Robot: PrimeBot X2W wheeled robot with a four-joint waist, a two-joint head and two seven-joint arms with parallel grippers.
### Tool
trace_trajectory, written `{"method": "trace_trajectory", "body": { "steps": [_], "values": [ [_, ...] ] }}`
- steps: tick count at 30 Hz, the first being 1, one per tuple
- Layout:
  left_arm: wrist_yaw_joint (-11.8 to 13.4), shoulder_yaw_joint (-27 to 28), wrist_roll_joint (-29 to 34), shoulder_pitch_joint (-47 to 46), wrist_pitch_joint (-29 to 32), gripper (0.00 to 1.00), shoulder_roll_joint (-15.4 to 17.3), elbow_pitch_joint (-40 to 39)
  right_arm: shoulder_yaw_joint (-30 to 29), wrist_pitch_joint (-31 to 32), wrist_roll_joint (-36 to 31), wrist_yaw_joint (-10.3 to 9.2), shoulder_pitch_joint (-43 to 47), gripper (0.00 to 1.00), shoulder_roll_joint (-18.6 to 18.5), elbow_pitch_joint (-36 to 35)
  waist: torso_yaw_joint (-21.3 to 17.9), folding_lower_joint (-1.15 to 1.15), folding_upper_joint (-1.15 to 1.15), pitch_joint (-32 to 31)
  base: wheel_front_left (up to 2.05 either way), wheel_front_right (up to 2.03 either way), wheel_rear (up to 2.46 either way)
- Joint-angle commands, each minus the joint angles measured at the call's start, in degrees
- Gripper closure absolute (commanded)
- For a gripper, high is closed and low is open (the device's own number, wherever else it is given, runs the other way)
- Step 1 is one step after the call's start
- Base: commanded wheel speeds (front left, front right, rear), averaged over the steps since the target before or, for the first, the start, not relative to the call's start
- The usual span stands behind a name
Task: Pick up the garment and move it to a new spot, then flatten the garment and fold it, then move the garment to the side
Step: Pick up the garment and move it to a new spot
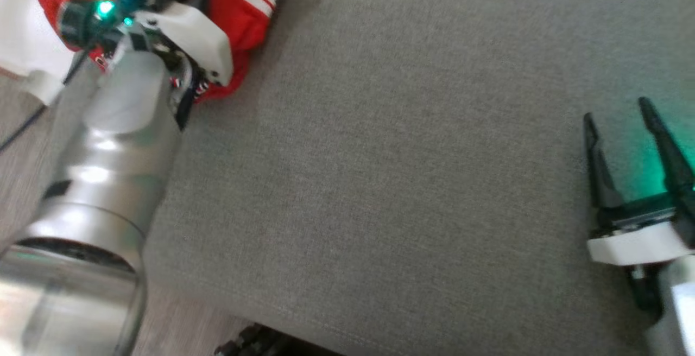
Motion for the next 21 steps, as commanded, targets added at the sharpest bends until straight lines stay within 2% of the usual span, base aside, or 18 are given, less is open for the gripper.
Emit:
{"method": "trace_trajectory", "body": {
  "steps": [1,9,12,13,21],
  "values": [
    [0.11,-0.14,-0.35,-4.36,-0.97,1.0,4.26,-1.91,2.54,0.52,0.68,-0.05,1.1,0.0,1.53,0.89,-2.05,-0.01,0.0,-4.27,0.0,0.0,0.0],
    [0.1,-6.51,-0.08,-10.41,-1.97,1.0,9.87,-5.57,5.25,0.52,1.72,-0.05,0.83,0.0,9.41,4.3,-10.53,-0.01,0.0,-16.46,0.0,0.0,0.0],
    [0.1,-8.96,-0.97,-12.53,-1.25,1.0,10.52,-7.87,5.5,0.52,2.05,-0.05,1.36,0.0,11.34,4.98,-14.25,-0.01,0.0,-19.66,0.0,0.0,0.0],
    [0.1,-8.96,-0.97,-12.53,-1.25,1.0,10.52,-7.87,5.5,0.52,2.05,-0.05,1.36,0.0,11.34,4.98,-14.25,-0.01,0.0,-19.66,0.0,0.0,0.0],
    [0.1,-15.2,-6.57,-15.21,1.14,1.0,10.71,-15.78,6.34,0.52,3.18,-0.05,2.44,0.0,13.66,5.73,-25.53,-0.01,0.0,-24.6,0.0,0.0,0.0]
  ]
}}
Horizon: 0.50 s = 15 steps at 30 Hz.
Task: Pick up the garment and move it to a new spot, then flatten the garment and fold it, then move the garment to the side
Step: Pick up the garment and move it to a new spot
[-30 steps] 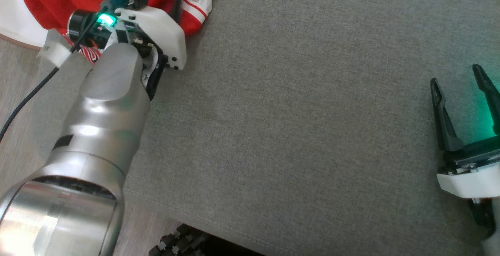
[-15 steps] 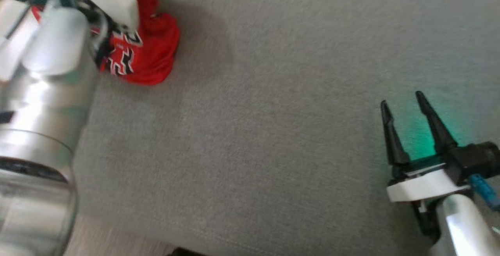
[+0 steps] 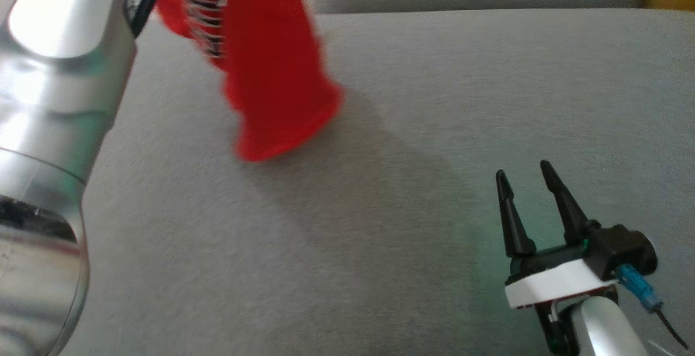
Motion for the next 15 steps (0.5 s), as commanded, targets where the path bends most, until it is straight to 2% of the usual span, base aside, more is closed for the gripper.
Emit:
{"method": "trace_trajectory", "body": {
  "steps": [1,8,15],
  "values": [
    [0.11,0.95,-0.67,-3.75,0.06,1.0,1.97,-2.05,1.51,-0.15,0.36,-0.05,-0.7,0.0,0.47,-1.64,-6.74,0.01,0.0,-4.4,0.0,0.0,0.0],
    [0.11,-1.15,-5.99,0.05,0.59,1.0,-0.31,-7.29,2.24,-0.15,3.62,-0.05,-0.54,0.0,0.57,-2.16,-14.81,0.01,0.0,-4.32,0.0,0.0,0.0],
    [1.06,-2.58,-9.05,12.28,-1.68,1.0,-4.58,-7.95,2.14,-0.15,5.51,-0.05,-1.16,0.0,0.58,-2.62,-19.04,0.01,0.0,-0.22,0.0,0.0,0.0]
  ]
}}
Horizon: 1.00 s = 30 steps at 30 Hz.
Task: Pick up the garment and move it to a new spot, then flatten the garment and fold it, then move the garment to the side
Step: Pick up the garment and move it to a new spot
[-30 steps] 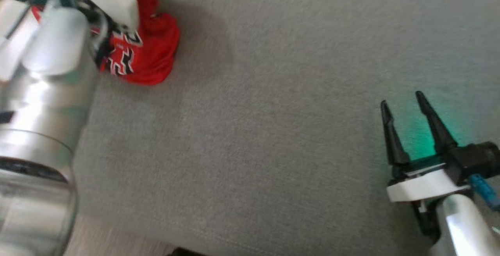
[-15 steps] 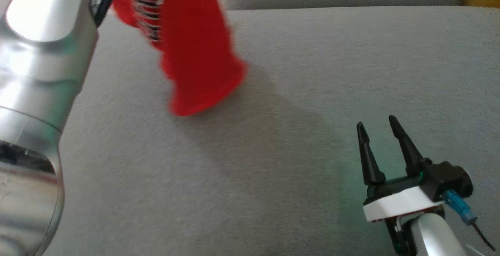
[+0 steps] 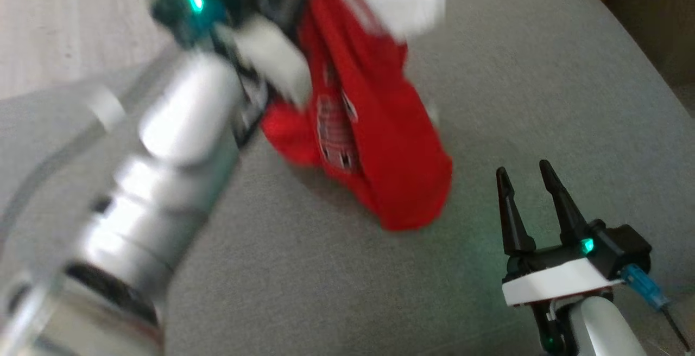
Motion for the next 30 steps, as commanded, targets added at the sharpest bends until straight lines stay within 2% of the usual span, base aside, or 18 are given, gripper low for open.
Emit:
{"method": "trace_trajectory", "body": {
  "steps": [1,5,9,10,11,12,17,20,21,26,30],
  "values": [
    [0.58,0.69,-1.17,2.62,-1.0,1.0,0.84,-0.36,1.33,-0.16,0.58,-0.05,-1.58,0.0,0.07,-1.95,-2.11,0.01,0.0,2.78,0.0,0.0,0.0],
    [1.6,-0.57,-2.82,13.7,-3.07,1.0,-1.4,1.53,1.42,-0.16,1.04,-0.05,-1.9,0.0,0.08,-1.85,-2.7,0.01,0.0,5.25,0.0,0.0,0.0],
    [2.18,-1.43,-4.3,22.73,-4.38,1.0,-3.26,2.61,0.65,-0.16,0.94,-0.05,-1.49,0.0,0.08,-1.54,-1.66,0.01,0.0,6.17,0.0,0.0,0.0],
    [2.17,-1.61,-4.77,24.54,-4.54,0.87,-3.63,2.41,0.4,-0.16,0.78,-0.05,-1.23,0.0,0.08,-1.41,-1.14,0.01,0.0,6.04,0.0,0.0,0.0],
    [2.14,-1.86,-5.17,26.09,-4.65,0.55,-3.91,2.0,0.08,-0.16,0.57,-0.05,-0.91,0.0,0.08,-1.29,-0.44,0.01,0.0,5.76,0.0,0.0,0.0],
    [2.64,-2.05,-5.8,28.69,-4.81,0.0,-4.24,0.71,-0.34,-0.16,0.18,-0.05,-0.23,0.0,0.08,-1.02,0.91,0.01,0.0,4.85,0.0,0.0,0.0],
    [6.78,0.14,-3.82,33.8,-4.9,0.0,-4.43,-8.01,-1.29,-0.16,-0.8,-0.05,1.5,0.0,0.08,-0.44,4.93,0.01,0.0,1.49,0.0,0.0,0.0],
    [10.1,3.24,-0.8,37.83,-4.91,0.0,-4.44,-14.1,-1.3,-0.16,-1.17,-0.05,2.53,0.0,0.08,-0.1,6.48,0.01,0.0,-0.99,0.0,0.0,0.0],
    [10.1,3.24,-0.8,37.83,-4.91,0.0,-4.44,-14.1,-1.3,-0.16,-1.17,-0.05,2.53,0.0,0.08,-0.1,6.48,0.01,0.0,-0.99,0.0,0.0,0.0],
    [15.8,10.81,6.14,47.03,-4.92,0.0,-2.52,-25.46,-2.06,-0.16,-1.4,-0.05,4.33,0.0,0.08,-0.07,7.87,0.01,0.0,-4.2,0.0,0.0,0.0],
    [17.84,15.81,9.48,54.59,-4.92,0.0,-1.45,-31.99,-2.94,-0.16,-1.47,-0.05,5.51,0.0,0.08,-0.26,8.75,0.01,0.0,-5.54,0.0,0.0,0.0]
  ]
}}
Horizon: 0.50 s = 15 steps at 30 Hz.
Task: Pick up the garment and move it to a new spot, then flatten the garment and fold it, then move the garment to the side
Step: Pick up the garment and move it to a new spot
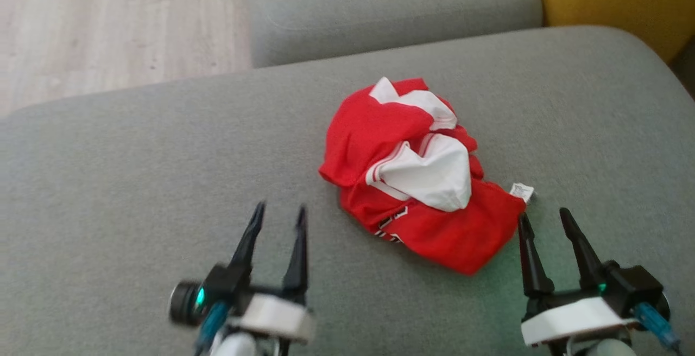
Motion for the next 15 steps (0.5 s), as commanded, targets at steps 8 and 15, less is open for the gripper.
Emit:
{"method": "trace_trajectory", "body": {
  "steps": [8,15],
  "values": [
    [-0.48,5.3,3.51,2.95,-0.62,0.0,0.75,-4.05,1.43,-0.16,-0.68,-0.05,0.18,0.0,-0.18,-2.04,0.19,0.01,0.0,-1.1,0.0,0.0,0.0],
    [-4.02,0.02,6.95,-9.74,5.74,0.0,-0.4,1.4,2.4,-0.16,-1.71,-0.05,-0.61,0.0,-0.18,-2.11,-2.94,0.01,0.0,2.21,0.0,0.0,0.0]
  ]
}}
